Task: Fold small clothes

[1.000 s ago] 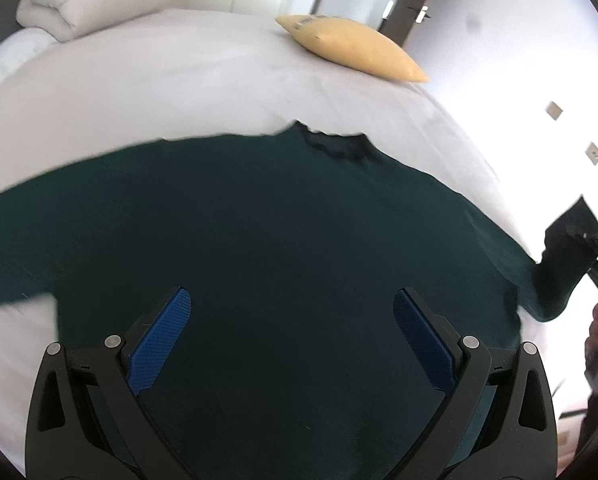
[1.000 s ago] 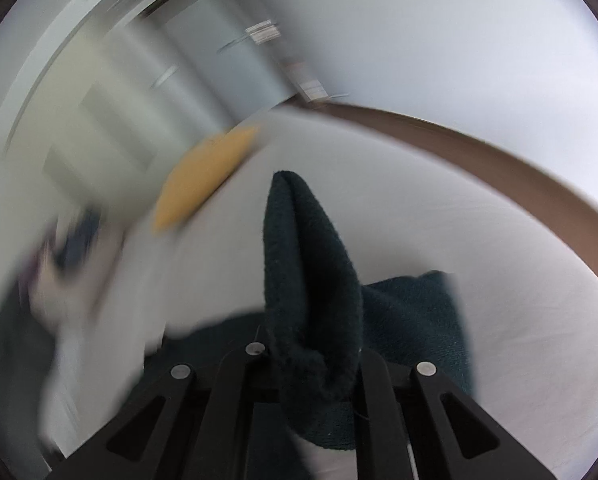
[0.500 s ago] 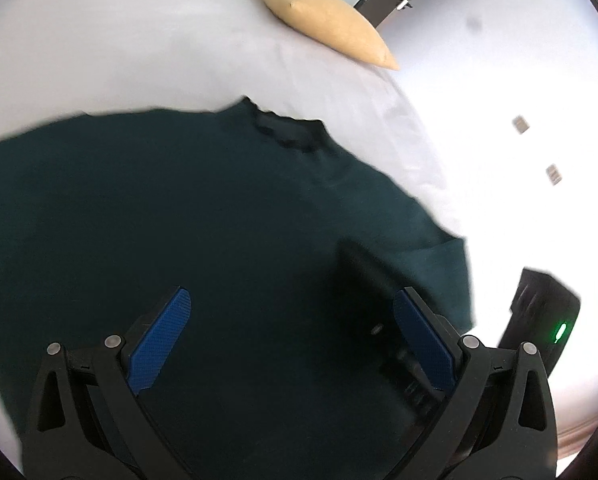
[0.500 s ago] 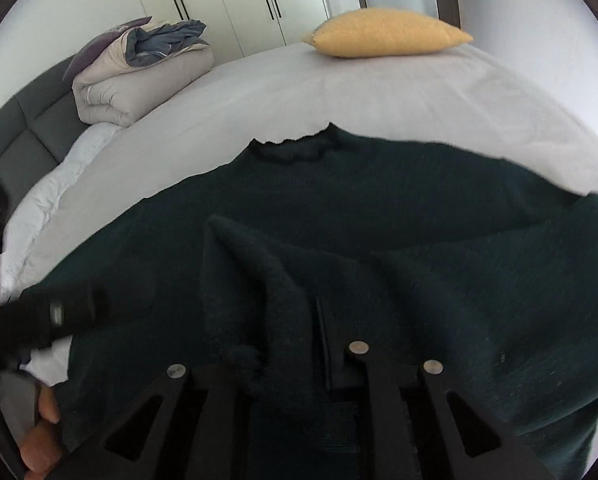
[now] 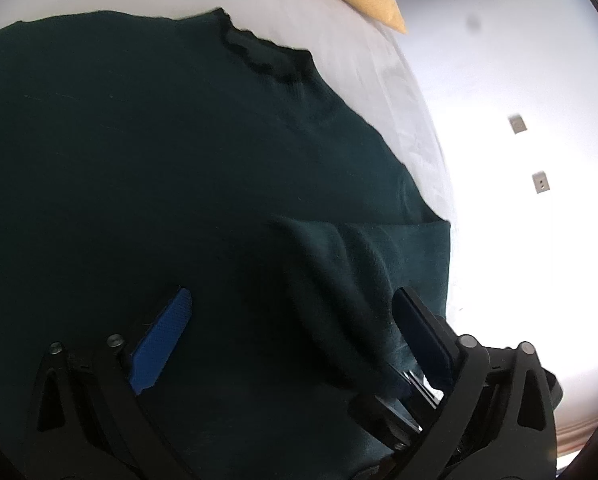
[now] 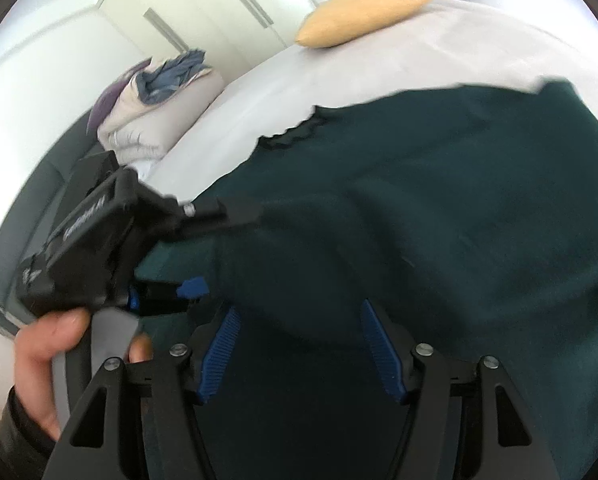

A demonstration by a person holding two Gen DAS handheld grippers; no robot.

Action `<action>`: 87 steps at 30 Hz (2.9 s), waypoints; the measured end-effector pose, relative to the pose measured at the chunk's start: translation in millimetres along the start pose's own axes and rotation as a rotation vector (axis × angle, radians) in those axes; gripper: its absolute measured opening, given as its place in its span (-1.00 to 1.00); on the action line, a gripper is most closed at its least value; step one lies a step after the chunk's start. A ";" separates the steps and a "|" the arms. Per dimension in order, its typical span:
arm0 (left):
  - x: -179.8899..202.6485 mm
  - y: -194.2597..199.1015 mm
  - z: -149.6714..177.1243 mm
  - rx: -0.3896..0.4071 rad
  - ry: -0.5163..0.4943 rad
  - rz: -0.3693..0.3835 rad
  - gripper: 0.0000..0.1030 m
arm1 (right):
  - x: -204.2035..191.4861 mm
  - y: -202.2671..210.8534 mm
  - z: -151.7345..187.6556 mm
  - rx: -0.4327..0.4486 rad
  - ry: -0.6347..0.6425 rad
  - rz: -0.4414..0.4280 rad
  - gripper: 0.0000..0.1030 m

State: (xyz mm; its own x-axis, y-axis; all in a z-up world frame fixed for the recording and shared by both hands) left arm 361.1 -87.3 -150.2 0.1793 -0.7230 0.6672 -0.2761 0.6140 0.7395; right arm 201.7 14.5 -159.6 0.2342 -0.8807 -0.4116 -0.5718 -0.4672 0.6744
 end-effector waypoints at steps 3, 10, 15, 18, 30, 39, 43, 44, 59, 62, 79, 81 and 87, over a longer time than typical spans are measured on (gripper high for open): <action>4.0 -8.5 4.6 0.006 -0.018 -0.058 0.27 | 15.9 20.5 12.1 0.024 -0.089 -0.009 0.30; -6.9 -5.6 0.3 0.005 0.004 -0.077 -0.76 | 66.0 53.6 24.9 0.132 -0.392 -0.147 0.38; 1.3 21.3 -14.5 0.052 -0.033 -0.026 -0.83 | 103.8 66.1 11.1 0.205 -0.608 -0.258 0.46; 3.5 46.2 -34.5 0.112 -0.016 0.011 -0.83 | 117.7 71.9 1.2 0.243 -0.667 -0.276 0.54; -48.6 96.7 -63.7 0.214 0.079 0.061 -0.83 | 118.8 41.4 -36.4 0.258 -0.801 -0.395 0.67; -108.4 85.8 -76.1 0.231 0.147 0.015 -0.83 | 134.8 21.8 -59.7 0.254 -0.789 -0.311 0.66; -124.3 70.5 -75.0 0.219 0.157 -0.011 -0.83 | 139.9 22.6 -56.2 0.294 -0.781 -0.289 0.59; -127.8 75.1 -72.2 0.220 0.157 -0.010 -0.83 | 140.6 23.0 -53.6 0.306 -0.777 -0.283 0.52; -135.4 76.6 -65.8 0.232 0.128 -0.010 -0.82 | 125.5 77.8 -49.9 0.311 -0.624 -0.217 0.51; -132.8 79.8 -64.0 0.239 0.119 -0.022 -0.82 | 136.5 92.3 -74.4 0.331 -0.563 -0.162 0.52; -132.6 71.4 -66.2 0.255 0.097 -0.045 -0.78 | 158.2 6.5 -125.1 0.130 -0.479 -0.193 0.51; -133.6 70.8 -67.2 0.257 0.096 -0.041 -0.78 | 156.0 2.4 -131.8 0.115 -0.452 -0.197 0.51; -129.0 67.0 -66.9 0.284 0.058 -0.078 -0.75 | 144.7 -2.0 -151.0 0.110 -0.389 -0.217 0.51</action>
State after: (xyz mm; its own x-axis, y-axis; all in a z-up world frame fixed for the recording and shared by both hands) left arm 382.6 68.3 -180.8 0.2613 -0.7403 0.6194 -0.5111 0.4382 0.7394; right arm 355.4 -123.7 -127.9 0.0565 -0.6591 -0.7499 -0.6271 -0.6079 0.4870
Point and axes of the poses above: each gripper's, at about its wrist camera, not at the fingertips, and y roughly against the way its jaws point, x to its right, z to its underside, the point moved 7 cm from there along -y, roughly the way its jaws point, and after that the axes turned 10 degrees about y, right-handed, at the moved point
